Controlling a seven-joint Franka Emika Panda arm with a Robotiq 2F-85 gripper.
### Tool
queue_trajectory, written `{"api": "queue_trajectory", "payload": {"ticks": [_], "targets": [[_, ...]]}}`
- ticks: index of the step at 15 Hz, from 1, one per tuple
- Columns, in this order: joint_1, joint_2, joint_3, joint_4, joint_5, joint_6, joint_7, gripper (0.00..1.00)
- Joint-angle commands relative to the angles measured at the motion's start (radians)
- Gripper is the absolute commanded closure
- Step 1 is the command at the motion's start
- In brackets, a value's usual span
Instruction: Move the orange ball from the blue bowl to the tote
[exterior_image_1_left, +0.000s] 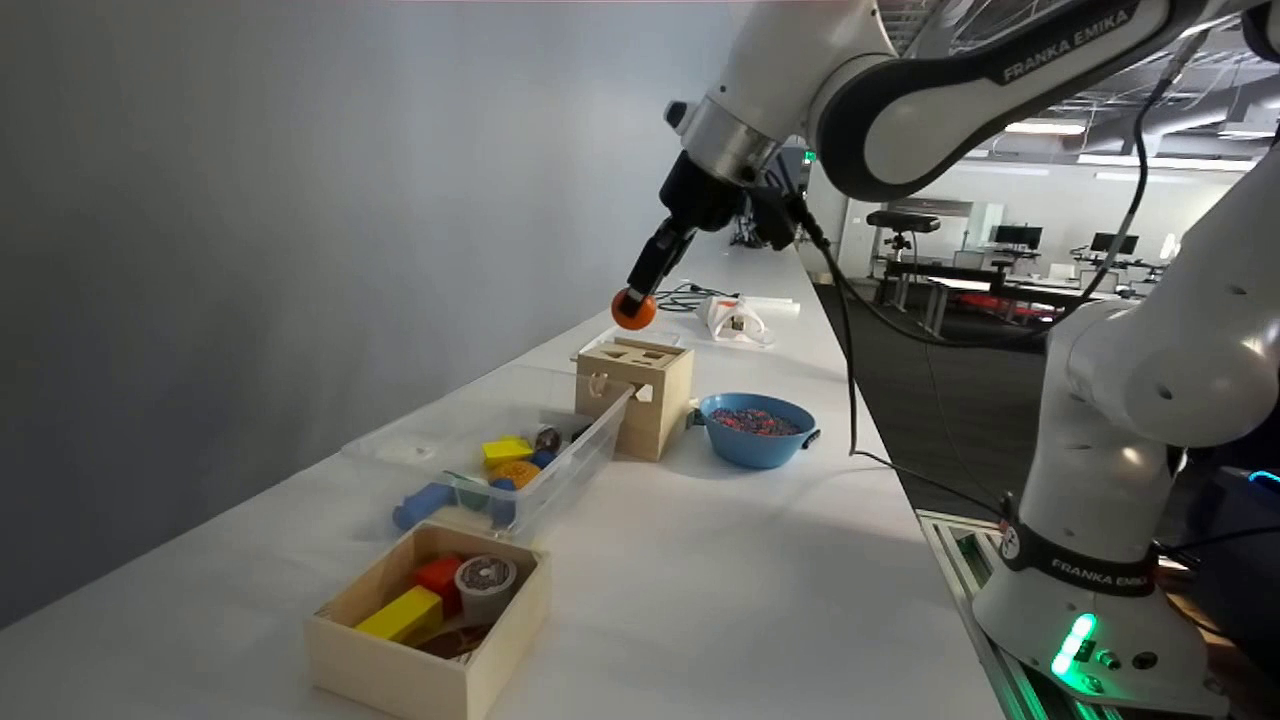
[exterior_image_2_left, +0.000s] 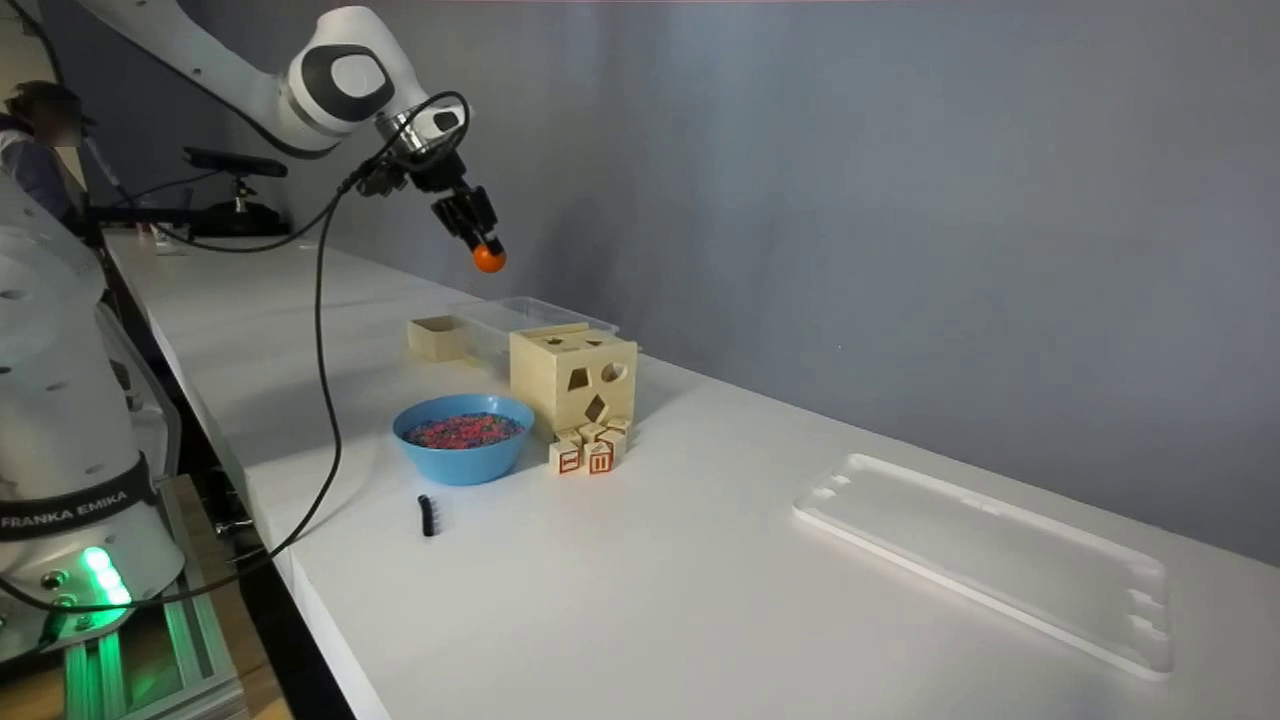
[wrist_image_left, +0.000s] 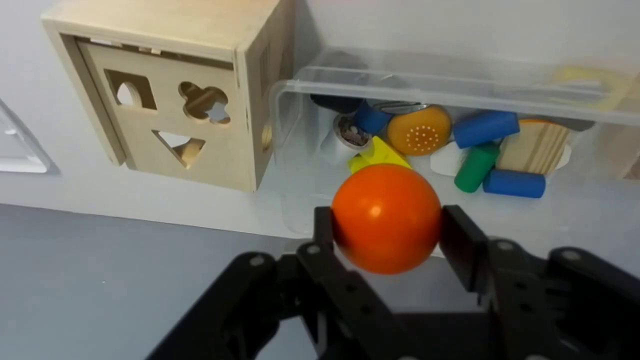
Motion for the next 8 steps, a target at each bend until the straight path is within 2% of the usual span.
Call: {"api": "queue_trajectory", "payload": {"ticks": [1,2,3,5,8], "targets": [[-0.058,0.233,0.05,0.216,-0.13,-0.05,0.103,0.69],[-0.051,0.277,0.045,0.261,-0.151,-0.083,0.111,0.69],[0.003,0.16,-0.008,0.134,-0.107,-0.028,0.077,0.44],[0.013,0.244,-0.02,0.208,-0.13,-0.051,0.089,0.44],[0.019,0.282,-0.026,0.243,-0.132,-0.06,0.089,0.44]]}}
